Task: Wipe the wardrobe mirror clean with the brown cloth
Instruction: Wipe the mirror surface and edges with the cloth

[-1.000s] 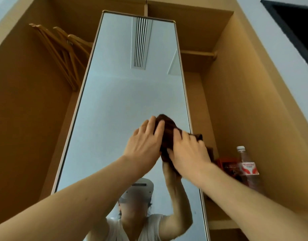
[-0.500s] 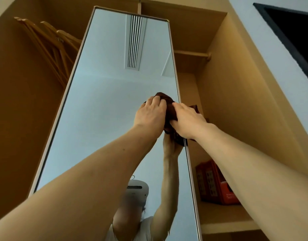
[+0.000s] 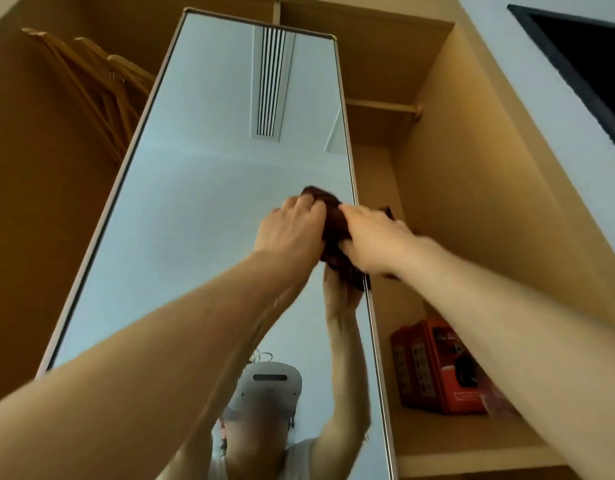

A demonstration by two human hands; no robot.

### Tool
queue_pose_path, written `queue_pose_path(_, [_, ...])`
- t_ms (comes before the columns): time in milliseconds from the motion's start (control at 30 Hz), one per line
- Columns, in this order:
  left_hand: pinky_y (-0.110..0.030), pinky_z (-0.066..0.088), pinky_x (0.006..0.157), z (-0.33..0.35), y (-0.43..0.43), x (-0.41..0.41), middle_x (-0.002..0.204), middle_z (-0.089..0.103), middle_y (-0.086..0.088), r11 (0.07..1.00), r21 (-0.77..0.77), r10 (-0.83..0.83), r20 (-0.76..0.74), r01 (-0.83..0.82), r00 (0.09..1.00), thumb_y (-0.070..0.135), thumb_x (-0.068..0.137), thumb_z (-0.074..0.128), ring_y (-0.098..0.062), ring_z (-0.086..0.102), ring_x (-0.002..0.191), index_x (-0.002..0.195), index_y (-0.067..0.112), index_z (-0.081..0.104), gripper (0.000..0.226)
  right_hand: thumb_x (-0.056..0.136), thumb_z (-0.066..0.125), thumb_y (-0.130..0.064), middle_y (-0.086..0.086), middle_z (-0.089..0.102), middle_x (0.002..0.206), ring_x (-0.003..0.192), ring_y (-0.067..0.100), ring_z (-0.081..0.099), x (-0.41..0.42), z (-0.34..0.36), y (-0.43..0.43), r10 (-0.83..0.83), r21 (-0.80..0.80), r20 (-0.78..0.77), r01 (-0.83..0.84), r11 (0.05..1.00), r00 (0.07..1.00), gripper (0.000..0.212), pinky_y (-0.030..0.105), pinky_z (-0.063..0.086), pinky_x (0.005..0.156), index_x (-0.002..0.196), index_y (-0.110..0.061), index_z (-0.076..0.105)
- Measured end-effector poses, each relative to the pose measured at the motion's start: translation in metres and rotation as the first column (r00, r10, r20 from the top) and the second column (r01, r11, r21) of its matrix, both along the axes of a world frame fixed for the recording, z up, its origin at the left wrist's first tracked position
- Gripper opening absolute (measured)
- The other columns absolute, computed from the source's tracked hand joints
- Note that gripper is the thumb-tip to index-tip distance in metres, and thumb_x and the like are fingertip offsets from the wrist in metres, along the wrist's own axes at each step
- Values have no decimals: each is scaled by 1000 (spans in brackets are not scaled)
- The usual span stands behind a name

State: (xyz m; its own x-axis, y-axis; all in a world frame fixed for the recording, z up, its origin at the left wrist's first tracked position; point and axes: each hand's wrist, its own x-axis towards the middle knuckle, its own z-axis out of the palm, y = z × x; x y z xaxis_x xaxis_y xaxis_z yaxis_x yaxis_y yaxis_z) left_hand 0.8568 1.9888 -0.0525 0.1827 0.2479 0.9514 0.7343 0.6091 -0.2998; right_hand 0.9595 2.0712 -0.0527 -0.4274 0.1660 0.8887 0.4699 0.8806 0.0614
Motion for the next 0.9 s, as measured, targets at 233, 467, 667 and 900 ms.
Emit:
queue_pose_path(233, [-35, 42, 83, 17, 6, -1, 131, 48, -5, 999, 27, -31, 34, 30, 999, 19, 93, 51, -25, 41, 123, 123, 12, 47, 32, 90, 55, -12, 8, 45, 134, 122, 32, 42, -10, 18, 4, 22, 2, -87, -22, 1000, 996, 54, 50, 33, 99, 138, -18, 31])
queue_pose_path(467, [-38, 45, 90, -75, -8, -11, 125, 57, -10, 995, -19, -97, -93, 96, 991, 16, 83, 63, -30, 51, 119, 120, 6, 58, 39, 93, 51, -19, 10, 33, 140, 127, 32, 34, -13, -77, 2, -20, 69, -96, 27, 997, 995, 59, 47, 31, 105, 144, -14, 20])
queue_pose_path(667, [-39, 54, 78, -152, -17, -18, 107, 65, -16, 985, -153, -109, -165, 84, 980, 10, 68, 77, -33, 64, 98, 107, -1, 66, 42, 95, 45, -32, 9, 30, 140, 126, 29, 35, -13, -169, 1, -127, 131, -32, 131, 983, 991, 64, 41, 33, 102, 145, -12, 11])
queue_pose_path(900, [-35, 40, 90, -59, -5, 0, 130, 49, -5, 998, -47, -36, -10, 36, 999, 20, 88, 53, -27, 44, 121, 122, 12, 52, 34, 90, 56, -19, 11, 32, 140, 128, 32, 30, -6, -60, -7, -148, 45, -22, 149, 988, 989, 57, 46, 30, 101, 139, -10, 29])
